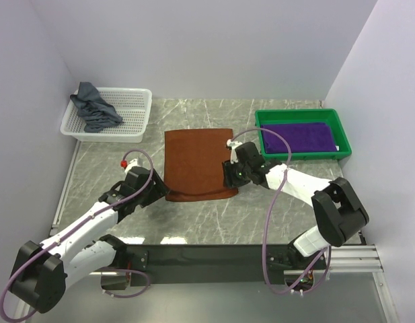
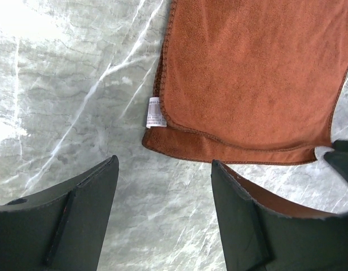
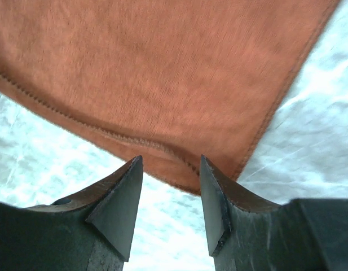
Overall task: Fold and stack the towels
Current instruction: Fold the towel
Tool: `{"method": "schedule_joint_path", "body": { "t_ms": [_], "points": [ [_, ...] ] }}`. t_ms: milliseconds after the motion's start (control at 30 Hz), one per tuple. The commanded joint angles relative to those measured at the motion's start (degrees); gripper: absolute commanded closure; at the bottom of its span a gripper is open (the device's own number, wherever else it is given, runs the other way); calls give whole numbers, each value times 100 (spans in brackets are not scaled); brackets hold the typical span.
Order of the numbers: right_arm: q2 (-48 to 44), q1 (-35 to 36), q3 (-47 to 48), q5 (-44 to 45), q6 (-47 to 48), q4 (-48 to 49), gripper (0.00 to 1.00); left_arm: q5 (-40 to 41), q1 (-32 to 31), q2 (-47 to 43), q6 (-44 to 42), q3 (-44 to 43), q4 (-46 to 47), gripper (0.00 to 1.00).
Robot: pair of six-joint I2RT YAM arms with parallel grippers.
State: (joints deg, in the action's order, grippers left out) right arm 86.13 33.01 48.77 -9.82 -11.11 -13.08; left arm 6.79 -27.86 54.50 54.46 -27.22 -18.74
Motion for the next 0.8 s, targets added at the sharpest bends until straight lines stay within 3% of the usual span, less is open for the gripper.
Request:
{"method": "schedule_joint_path", "body": {
  "t_ms": [0, 233, 533, 767],
  "points": [
    [-88, -32, -368, -335, -540, 209, 48, -142, -18, 34, 109, -55, 125, 28],
    [-385, -286, -1246, -231, -1392, 982, 48, -143, -18, 201, 92, -196, 90, 29],
    [-1880, -471, -1660, 560, -1999, 1255, 45, -28, -9, 579, 109, -520, 143, 38],
    [-1872, -1174, -2065, -63, -2641, 1624, 39, 112, -18, 1281, 118, -837, 318, 50]
  ]
}}
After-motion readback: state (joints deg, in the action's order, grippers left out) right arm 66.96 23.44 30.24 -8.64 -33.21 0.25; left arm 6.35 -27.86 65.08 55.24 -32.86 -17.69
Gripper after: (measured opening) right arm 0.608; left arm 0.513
